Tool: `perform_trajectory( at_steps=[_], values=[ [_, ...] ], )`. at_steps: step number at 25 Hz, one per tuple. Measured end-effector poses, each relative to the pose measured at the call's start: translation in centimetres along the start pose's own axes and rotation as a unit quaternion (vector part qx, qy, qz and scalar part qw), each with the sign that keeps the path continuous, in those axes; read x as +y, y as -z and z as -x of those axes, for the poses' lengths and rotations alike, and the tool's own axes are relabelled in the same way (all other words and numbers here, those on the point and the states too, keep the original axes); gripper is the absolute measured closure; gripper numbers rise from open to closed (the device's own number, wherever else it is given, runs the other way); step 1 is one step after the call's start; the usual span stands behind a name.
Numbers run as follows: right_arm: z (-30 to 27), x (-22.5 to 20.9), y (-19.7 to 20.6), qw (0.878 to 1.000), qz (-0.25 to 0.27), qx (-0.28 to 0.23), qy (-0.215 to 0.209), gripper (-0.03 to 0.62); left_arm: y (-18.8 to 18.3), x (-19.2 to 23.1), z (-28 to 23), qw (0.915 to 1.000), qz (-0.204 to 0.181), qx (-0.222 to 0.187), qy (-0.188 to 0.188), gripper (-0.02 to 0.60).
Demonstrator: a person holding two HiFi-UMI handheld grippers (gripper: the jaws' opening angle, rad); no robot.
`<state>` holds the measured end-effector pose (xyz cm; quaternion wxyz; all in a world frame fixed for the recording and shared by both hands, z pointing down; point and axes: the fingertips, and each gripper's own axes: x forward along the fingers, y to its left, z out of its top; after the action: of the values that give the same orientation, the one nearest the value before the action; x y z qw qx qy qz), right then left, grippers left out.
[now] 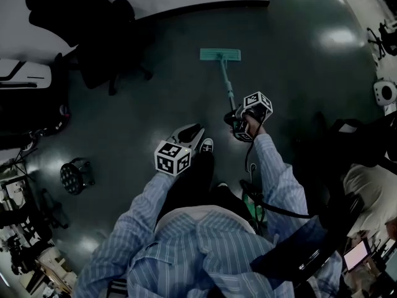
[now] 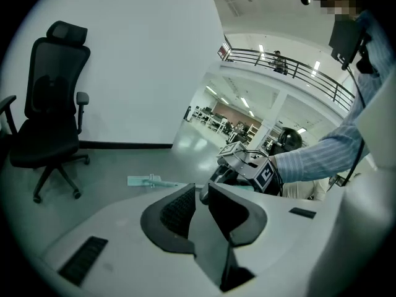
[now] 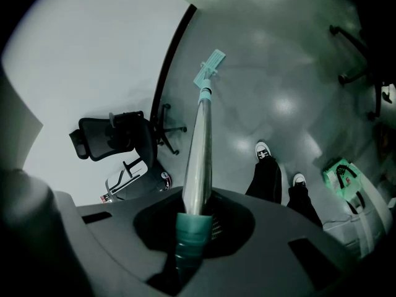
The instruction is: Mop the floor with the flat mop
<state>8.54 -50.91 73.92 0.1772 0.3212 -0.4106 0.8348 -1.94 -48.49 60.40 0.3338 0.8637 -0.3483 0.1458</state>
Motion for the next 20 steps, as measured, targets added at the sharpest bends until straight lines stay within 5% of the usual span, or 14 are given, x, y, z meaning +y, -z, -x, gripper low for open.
perform_trajectory(
  at_steps=[20],
  values=[
    [2.2, -22.4, 25.4, 0.999, 0.010, 0.027, 0.021, 0.553, 14.1, -18.4, 8.6, 0.9990, -0.009, -0.041, -0.015, 0.512]
  ],
)
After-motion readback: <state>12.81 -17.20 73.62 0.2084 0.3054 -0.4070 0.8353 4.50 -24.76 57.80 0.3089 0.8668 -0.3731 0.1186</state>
